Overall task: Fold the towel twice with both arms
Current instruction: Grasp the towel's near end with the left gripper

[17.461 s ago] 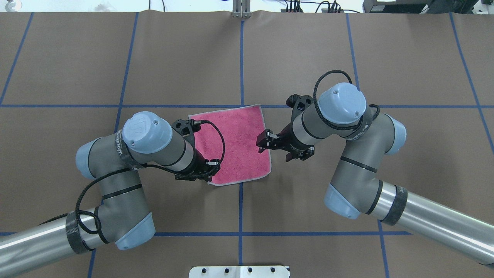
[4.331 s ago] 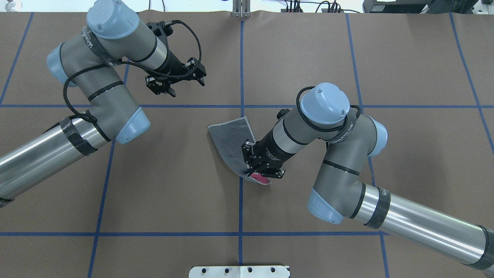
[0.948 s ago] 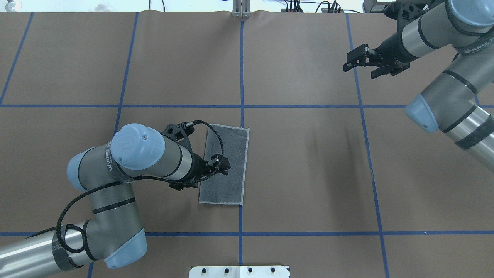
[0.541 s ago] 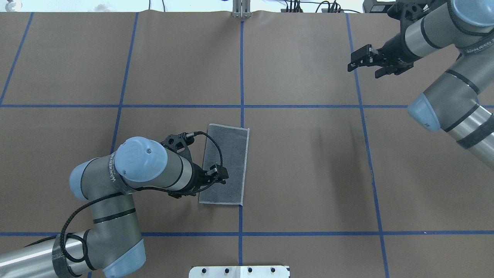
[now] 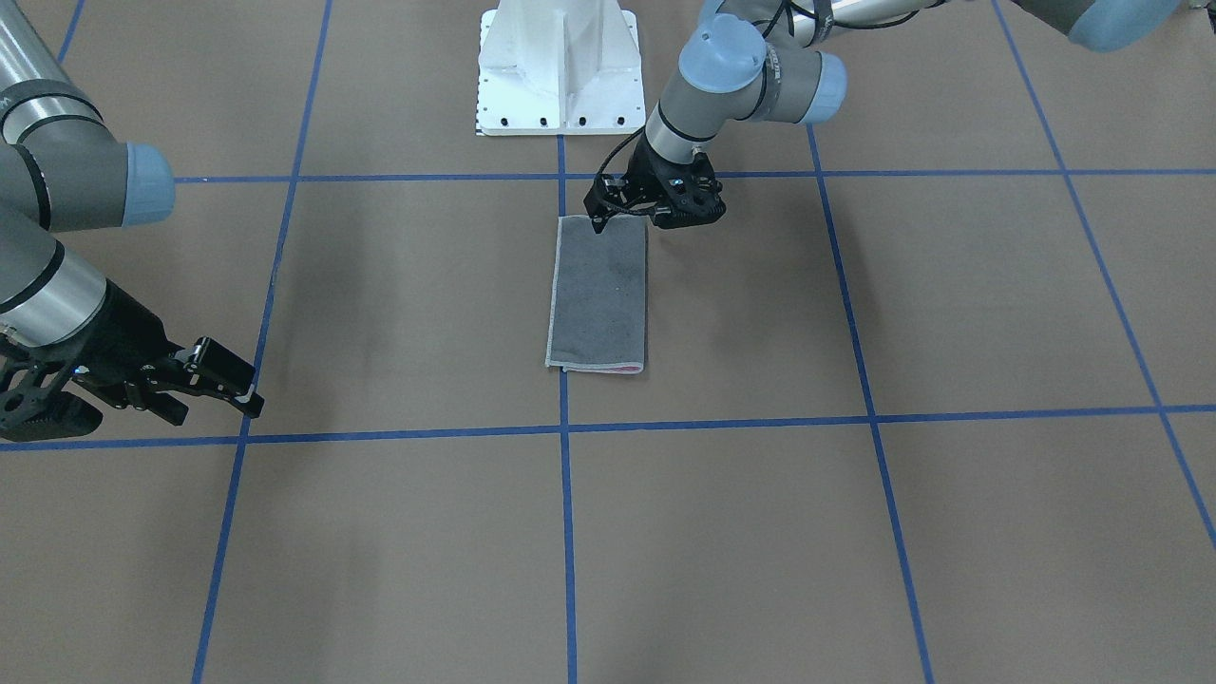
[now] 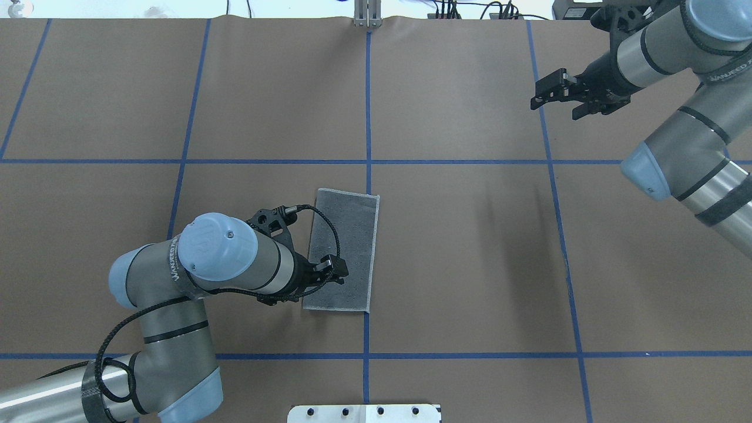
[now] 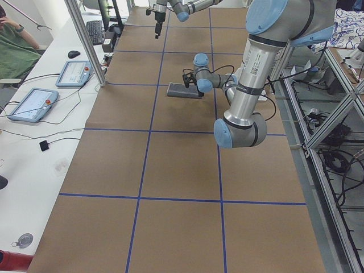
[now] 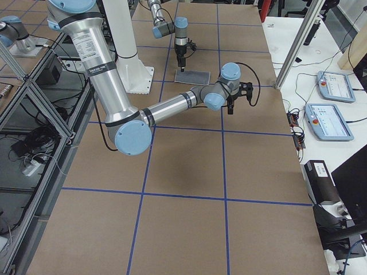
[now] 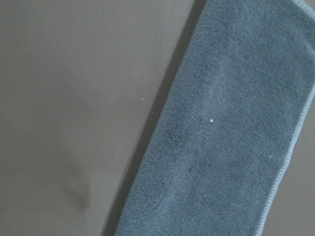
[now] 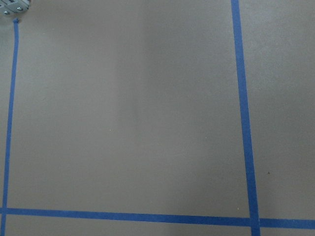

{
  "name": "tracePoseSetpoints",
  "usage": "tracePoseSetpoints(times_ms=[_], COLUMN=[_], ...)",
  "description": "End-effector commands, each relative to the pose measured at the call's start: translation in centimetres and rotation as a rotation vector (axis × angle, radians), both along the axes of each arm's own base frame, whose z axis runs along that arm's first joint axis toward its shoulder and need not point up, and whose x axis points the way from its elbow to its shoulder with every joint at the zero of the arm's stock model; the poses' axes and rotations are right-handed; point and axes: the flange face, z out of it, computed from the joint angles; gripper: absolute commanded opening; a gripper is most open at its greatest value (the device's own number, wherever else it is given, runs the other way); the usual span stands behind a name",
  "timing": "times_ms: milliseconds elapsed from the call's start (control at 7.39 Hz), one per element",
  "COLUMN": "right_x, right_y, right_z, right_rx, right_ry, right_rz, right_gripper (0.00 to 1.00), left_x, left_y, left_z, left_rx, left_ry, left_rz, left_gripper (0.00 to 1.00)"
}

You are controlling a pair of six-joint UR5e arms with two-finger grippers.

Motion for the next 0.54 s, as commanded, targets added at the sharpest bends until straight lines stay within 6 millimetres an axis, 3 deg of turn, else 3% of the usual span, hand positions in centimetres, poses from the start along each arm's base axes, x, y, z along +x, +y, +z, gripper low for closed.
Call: tracePoseSetpoints(times_ms=[0, 406], right_x=[-0.01, 0.08], right_y=[-0.02, -0.06], right_z=[0.12, 0.12], right_rx=[-0.001, -0.001], right_ry=[0.001, 0.001], right_rz=[0.0, 0.002], right_gripper=[1.0, 1.0], left_x=[0.48, 0.67], left_y=[0.15, 0.08], left_z=[0.43, 0.78], left_rx=[-0.004, -0.006], left_ry=[-0.01, -0.017], left_rz=[0.005, 0.005], left_gripper=[0.95, 0.91])
